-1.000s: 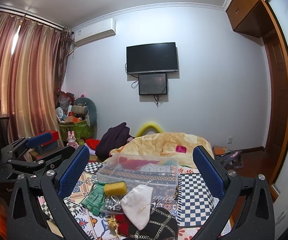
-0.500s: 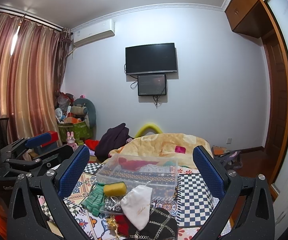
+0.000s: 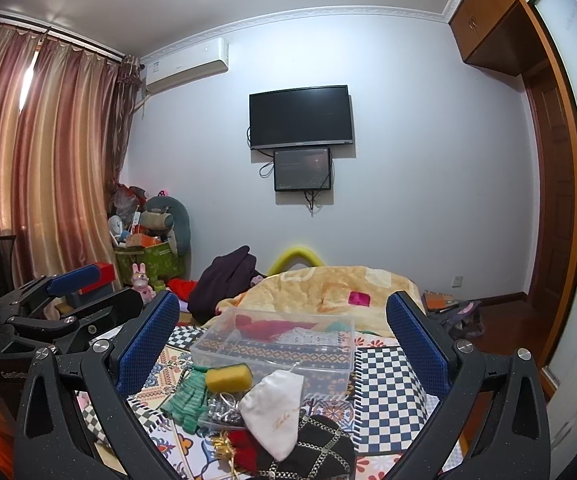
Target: Organize soft objects
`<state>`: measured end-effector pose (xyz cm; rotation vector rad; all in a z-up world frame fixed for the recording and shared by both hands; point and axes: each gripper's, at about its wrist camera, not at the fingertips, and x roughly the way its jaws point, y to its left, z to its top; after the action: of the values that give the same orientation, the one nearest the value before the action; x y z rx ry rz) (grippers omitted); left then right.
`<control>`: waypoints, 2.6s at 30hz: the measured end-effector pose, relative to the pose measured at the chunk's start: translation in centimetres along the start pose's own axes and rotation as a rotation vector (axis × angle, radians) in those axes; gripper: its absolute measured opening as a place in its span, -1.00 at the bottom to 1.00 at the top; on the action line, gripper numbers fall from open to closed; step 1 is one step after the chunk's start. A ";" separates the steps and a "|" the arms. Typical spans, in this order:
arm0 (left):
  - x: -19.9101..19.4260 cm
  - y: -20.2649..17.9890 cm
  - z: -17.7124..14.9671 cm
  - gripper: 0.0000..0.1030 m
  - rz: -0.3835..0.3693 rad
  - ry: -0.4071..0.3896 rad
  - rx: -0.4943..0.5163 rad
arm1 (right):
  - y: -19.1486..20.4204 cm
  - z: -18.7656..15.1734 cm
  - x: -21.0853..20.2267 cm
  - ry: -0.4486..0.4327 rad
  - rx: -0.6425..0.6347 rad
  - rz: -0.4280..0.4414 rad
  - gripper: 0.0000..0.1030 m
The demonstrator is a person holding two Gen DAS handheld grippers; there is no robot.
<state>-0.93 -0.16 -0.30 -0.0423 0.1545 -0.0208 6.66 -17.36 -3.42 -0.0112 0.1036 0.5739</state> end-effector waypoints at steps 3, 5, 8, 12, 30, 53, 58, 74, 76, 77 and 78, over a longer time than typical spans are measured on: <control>0.2 0.0 -0.2 1.00 0.001 0.003 0.000 | 0.0 -0.1 0.1 0.006 0.002 -0.001 1.00; 0.5 0.1 -0.4 1.00 0.002 0.008 -0.006 | -0.1 -0.3 0.4 0.013 0.006 -0.001 1.00; 1.1 0.3 -0.8 1.00 0.008 0.026 -0.013 | -0.3 -0.7 0.8 0.027 0.012 -0.003 1.00; 2.3 1.0 -1.6 1.00 0.044 0.051 -0.041 | -1.0 -1.5 2.0 0.073 0.039 0.003 1.00; 12.6 5.2 -9.2 0.87 0.033 0.378 -0.200 | -3.8 -9.7 9.9 0.423 0.144 0.060 0.99; 15.2 4.2 -12.4 0.06 -0.034 0.401 -0.178 | -3.0 -11.9 13.0 0.511 0.137 0.144 -0.60; 13.6 4.1 -11.1 0.06 -0.036 0.353 -0.164 | -3.1 -10.4 11.8 0.457 0.120 0.130 -0.65; 13.7 6.9 -7.0 0.06 0.037 0.305 -0.139 | -3.4 -4.7 12.0 0.305 0.055 0.076 -0.65; 14.3 7.3 -6.7 0.06 0.051 0.311 -0.139 | -3.5 -4.2 12.6 0.289 0.046 0.065 -0.65; 14.6 7.4 -6.6 0.06 0.055 0.312 -0.135 | -3.6 -4.0 12.8 0.283 0.044 0.058 -0.65; 15.0 7.6 -6.6 0.06 0.058 0.316 -0.134 | -3.8 -3.8 13.4 0.281 0.047 0.051 -0.65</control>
<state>12.96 6.80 -9.44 -0.1681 0.4725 0.0408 19.51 -13.46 -8.63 -0.0440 0.3912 0.6182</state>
